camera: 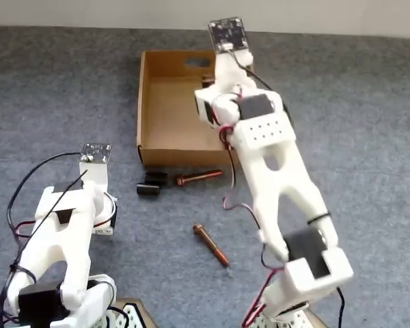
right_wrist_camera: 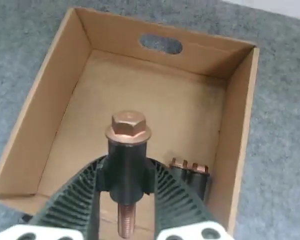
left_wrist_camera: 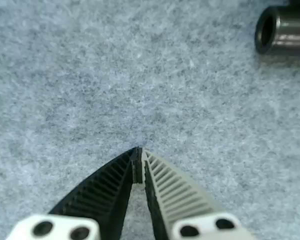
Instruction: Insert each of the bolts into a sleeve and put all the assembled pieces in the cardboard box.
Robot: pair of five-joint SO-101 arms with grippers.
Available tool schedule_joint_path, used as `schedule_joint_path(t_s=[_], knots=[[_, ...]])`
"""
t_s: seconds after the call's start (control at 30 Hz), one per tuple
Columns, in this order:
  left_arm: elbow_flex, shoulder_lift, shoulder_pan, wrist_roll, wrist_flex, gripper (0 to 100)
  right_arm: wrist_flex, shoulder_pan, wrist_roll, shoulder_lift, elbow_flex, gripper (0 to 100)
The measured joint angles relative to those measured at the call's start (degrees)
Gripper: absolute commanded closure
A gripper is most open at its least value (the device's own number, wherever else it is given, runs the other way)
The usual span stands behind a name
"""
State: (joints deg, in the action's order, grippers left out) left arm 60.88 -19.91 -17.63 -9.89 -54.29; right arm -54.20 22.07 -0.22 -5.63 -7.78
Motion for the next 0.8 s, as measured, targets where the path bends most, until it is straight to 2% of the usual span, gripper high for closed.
schedule_joint_path(t_s=[0.3, 0.6, 0.8], knots=[[0.0, 0.0, 0.0, 0.0, 0.0, 99, 0.0, 0.0, -5.3, -15.8, -7.9, 99.2], [0.0, 0.0, 0.0, 0.0, 0.0, 99, 0.0, 0.0, -5.5, -31.1, -19.3, 99.2], [0.0, 0.0, 0.0, 0.0, 0.0, 99, -2.6, -1.4, -5.5, -35.3, -21.5, 99.2]])
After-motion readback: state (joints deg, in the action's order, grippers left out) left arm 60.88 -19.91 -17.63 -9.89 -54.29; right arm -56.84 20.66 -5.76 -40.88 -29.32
